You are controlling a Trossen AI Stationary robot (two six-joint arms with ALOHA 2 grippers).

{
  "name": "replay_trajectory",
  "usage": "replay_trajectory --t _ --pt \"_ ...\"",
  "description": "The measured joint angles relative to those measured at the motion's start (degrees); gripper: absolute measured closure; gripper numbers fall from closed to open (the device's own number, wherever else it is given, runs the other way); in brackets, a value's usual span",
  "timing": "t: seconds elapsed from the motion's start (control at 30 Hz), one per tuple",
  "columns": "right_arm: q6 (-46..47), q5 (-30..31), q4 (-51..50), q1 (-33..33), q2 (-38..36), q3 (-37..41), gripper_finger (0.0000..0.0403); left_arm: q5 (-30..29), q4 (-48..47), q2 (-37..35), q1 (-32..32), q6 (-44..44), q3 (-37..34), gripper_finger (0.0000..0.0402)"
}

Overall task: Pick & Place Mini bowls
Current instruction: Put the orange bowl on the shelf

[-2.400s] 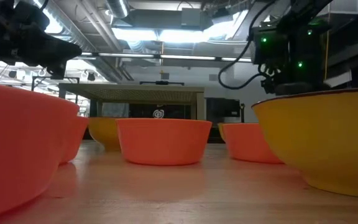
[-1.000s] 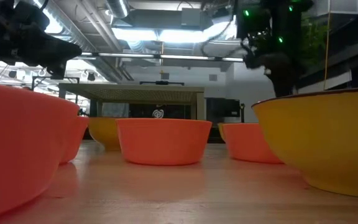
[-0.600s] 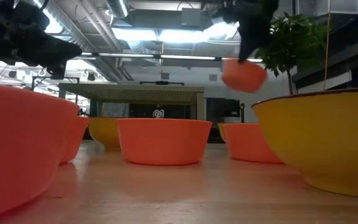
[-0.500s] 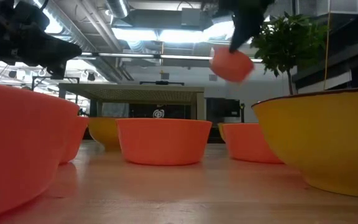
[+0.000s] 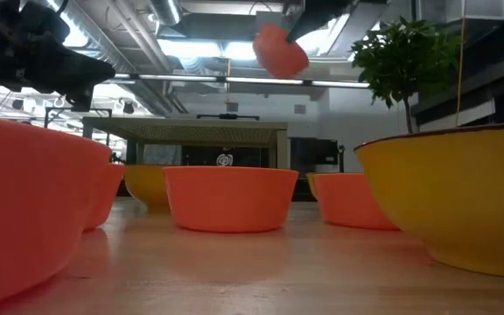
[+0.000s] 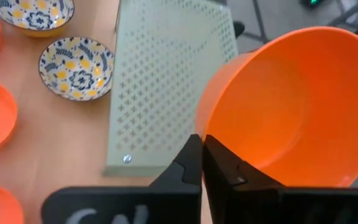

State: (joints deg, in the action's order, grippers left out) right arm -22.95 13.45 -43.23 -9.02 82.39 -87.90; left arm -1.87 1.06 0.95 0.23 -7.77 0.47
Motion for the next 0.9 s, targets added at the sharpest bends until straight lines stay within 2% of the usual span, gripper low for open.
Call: replay_trajectory --t 0.27,0.9 --pt "-10.03 -5.36 8.2 0.06 1.31 0.0 0.0399 0.0 0.0 0.0 -0.02 0.0 0.0 0.0363" --pt "-21.54 -5.51 11.93 0.17 10.79 0.0 0.0399 0.0 0.0 0.0 0.0 0.0 0.0 0.0363"
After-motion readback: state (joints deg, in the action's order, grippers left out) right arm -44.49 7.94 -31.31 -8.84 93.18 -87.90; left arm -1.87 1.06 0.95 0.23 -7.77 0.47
